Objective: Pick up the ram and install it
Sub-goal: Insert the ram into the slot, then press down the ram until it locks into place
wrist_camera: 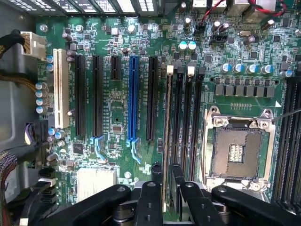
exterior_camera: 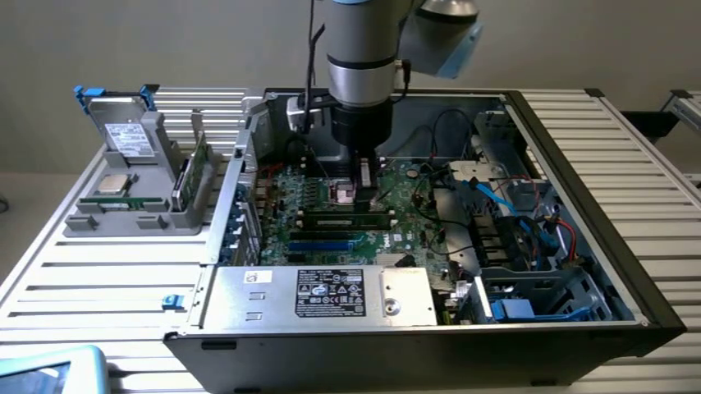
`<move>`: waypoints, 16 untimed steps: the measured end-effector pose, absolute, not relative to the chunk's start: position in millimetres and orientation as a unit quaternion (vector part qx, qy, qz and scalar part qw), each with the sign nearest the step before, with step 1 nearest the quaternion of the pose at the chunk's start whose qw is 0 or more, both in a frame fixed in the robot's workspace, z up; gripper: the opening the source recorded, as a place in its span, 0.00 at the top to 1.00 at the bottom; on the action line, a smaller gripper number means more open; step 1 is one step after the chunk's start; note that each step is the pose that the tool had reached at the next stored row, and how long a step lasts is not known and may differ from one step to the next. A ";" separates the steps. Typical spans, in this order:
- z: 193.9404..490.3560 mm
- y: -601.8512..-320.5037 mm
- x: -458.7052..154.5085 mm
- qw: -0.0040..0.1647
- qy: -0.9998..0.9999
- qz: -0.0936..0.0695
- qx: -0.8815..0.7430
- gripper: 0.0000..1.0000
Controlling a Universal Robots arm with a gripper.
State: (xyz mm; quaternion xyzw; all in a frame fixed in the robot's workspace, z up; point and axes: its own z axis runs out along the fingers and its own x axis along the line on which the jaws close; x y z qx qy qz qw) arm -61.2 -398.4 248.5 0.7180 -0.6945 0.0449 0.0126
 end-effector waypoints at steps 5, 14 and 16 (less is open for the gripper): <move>257.1 -398.4 -45.6 0.019 -0.694 0.039 0.718 0.77; 258.0 -398.5 -39.7 0.020 -0.694 0.038 0.718 0.77; 258.0 -398.5 -39.7 0.020 -0.694 0.038 0.718 0.77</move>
